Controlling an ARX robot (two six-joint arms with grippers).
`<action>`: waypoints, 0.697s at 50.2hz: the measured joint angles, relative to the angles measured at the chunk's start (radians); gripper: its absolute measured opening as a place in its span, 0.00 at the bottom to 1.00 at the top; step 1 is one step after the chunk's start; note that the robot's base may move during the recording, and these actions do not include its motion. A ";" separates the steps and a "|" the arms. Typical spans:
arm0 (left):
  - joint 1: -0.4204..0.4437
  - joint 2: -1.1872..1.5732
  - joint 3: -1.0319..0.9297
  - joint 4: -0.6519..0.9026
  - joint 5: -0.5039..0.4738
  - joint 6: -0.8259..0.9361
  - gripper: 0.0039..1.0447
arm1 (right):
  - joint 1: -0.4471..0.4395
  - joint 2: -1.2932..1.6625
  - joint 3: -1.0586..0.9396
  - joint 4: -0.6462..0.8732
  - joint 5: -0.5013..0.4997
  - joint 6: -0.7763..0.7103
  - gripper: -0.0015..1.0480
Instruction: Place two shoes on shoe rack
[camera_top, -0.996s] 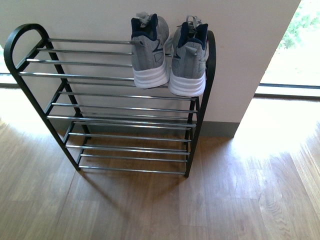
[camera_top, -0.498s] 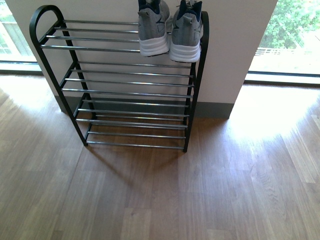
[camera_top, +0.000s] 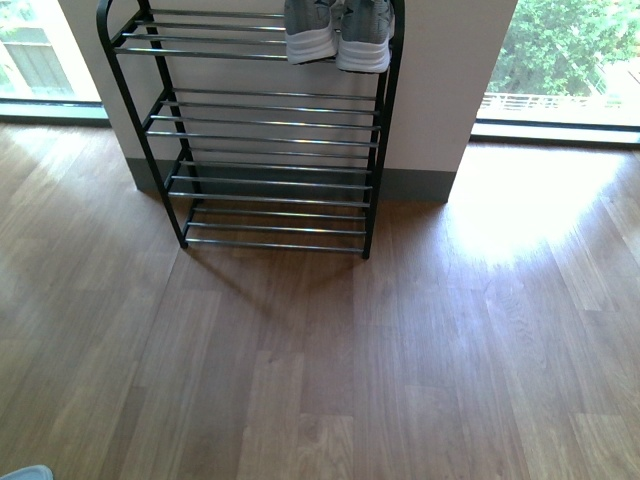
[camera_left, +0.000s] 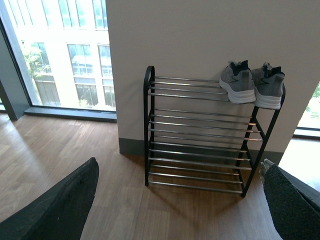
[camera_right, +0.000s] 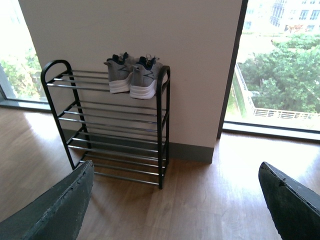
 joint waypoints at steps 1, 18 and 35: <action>0.000 0.000 0.000 0.000 0.000 0.000 0.91 | 0.000 0.000 0.000 0.000 0.000 0.000 0.91; 0.000 0.000 0.000 0.000 0.000 0.000 0.91 | 0.000 0.000 0.000 0.000 0.000 0.000 0.91; 0.000 0.000 0.000 0.000 0.001 0.000 0.91 | 0.000 0.000 0.000 -0.001 0.003 0.000 0.91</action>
